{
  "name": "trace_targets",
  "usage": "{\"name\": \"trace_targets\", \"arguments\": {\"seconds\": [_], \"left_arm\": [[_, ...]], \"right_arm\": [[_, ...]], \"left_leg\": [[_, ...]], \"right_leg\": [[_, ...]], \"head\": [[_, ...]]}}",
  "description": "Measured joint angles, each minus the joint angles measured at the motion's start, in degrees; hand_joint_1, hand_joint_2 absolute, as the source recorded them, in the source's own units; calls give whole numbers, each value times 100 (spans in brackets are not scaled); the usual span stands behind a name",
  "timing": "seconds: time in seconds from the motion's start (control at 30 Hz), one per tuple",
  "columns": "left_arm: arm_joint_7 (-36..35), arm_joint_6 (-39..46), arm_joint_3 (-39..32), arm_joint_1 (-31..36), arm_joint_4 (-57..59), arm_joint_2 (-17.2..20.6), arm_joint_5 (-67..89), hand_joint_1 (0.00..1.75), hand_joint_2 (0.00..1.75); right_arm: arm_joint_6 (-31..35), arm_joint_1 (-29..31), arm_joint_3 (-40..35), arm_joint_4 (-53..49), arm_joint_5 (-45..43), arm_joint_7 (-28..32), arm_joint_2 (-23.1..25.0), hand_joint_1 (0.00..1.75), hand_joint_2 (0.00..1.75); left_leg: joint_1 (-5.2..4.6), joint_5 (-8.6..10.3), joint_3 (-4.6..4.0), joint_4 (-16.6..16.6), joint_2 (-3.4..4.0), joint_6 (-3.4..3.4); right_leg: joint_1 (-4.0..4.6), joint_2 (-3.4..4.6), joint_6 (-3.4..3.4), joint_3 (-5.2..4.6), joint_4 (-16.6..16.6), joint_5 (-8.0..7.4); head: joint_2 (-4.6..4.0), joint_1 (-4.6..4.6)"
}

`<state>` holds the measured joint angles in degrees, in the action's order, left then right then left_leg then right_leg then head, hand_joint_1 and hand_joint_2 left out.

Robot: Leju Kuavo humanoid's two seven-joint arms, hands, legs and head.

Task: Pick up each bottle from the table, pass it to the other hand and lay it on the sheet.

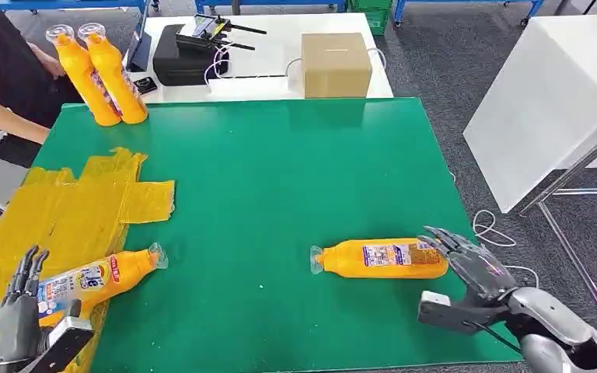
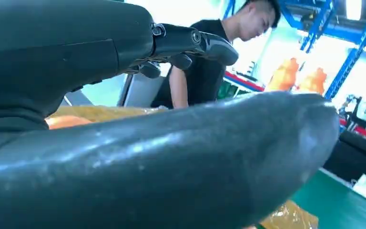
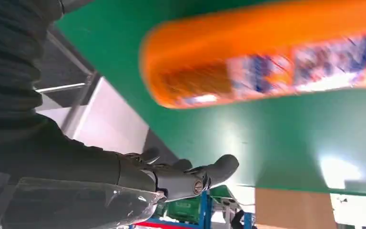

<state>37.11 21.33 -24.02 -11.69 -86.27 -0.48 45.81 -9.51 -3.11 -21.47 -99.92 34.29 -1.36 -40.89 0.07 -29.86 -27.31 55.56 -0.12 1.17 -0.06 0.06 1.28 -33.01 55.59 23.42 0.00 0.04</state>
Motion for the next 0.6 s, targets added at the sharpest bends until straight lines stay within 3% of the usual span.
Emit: {"name": "trace_targets", "arguments": {"seconds": [0.23,0.37,0.6], "left_arm": [[110,70,-107,-1,-92,-131,-22,0,0],[110,94,-101,-16,-186,-195,-22,0,0],[96,96,-98,-31,-273,-243,-24,0,0]], "right_arm": [[-164,-315,232,-291,412,-112,-134,0,175],[63,-216,204,-136,980,-181,79,0,175],[116,-85,154,65,1119,-225,334,0,175]], "left_leg": [[1,5,8,0,7,-1],[3,7,10,0,7,-2],[3,7,4,0,6,-2]], "right_leg": [[2,3,-3,3,1,-2],[4,3,-3,4,2,-3],[4,1,-3,3,2,-2]], "head": [[0,0],[0,2],[0,0]]}}
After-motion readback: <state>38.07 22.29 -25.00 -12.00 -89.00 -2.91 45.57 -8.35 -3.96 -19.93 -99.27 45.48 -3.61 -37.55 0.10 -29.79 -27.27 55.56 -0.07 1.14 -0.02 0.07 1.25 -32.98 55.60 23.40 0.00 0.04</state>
